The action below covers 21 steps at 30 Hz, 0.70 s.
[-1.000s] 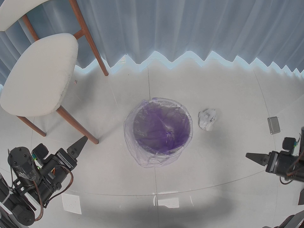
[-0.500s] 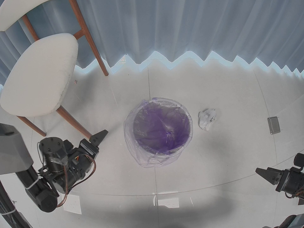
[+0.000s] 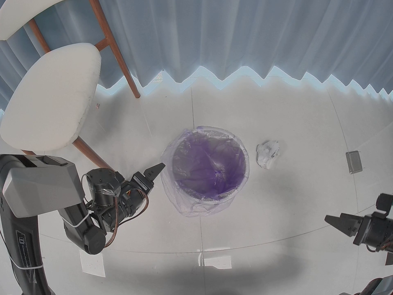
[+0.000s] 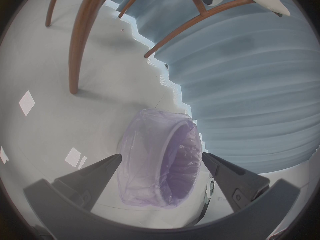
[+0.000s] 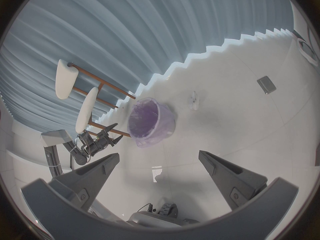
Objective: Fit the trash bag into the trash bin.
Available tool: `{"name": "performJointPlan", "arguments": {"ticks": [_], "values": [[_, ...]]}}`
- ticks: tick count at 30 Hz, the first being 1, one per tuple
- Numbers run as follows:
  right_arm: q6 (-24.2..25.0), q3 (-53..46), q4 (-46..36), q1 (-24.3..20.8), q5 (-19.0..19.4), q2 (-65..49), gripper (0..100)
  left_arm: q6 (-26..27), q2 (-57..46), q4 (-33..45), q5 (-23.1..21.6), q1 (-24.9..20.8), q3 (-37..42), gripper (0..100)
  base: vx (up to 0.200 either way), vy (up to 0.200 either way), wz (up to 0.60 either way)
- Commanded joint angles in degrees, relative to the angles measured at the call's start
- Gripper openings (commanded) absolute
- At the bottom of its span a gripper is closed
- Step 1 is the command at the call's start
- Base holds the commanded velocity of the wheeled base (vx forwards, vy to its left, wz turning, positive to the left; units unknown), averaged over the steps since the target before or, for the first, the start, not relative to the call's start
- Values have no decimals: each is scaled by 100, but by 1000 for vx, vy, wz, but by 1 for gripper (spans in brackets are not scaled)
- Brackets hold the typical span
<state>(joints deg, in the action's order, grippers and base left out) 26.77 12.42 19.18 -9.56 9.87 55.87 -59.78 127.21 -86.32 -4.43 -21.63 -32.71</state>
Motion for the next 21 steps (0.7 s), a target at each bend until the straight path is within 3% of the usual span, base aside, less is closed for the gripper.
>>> {"name": "performJointPlan", "arguments": {"ticks": [1, 4, 7, 12, 16, 21], "values": [[-190, 1491, 25, -284, -100, 2112, 100, 283, -1067, -7, -41, -87, 871, 100, 0, 0, 0], [-629, 1922, 139, -380, -293, 2912, 100, 301, -1603, -7, -50, -149, 1425, 100, 0, 0, 0], [-831, 2563, 253, -872, -627, 3870, 100, 564, -2279, -7, -269, -184, 2146, 100, 0, 0, 0], [-823, 2818, 253, -1162, -671, 4564, 100, 1663, -2464, 1, -744, 88, 2163, 100, 0, 0, 0], [-814, 3108, 245, -1136, -680, 4978, 100, 2304, -2526, 1, -1843, 581, 2111, 100, 150, 0, 0], [-787, 3451, 245, -1066, -759, 5329, 100, 2507, -2587, 1, -1755, 651, 2005, 100, 200, 0, 0]]}}
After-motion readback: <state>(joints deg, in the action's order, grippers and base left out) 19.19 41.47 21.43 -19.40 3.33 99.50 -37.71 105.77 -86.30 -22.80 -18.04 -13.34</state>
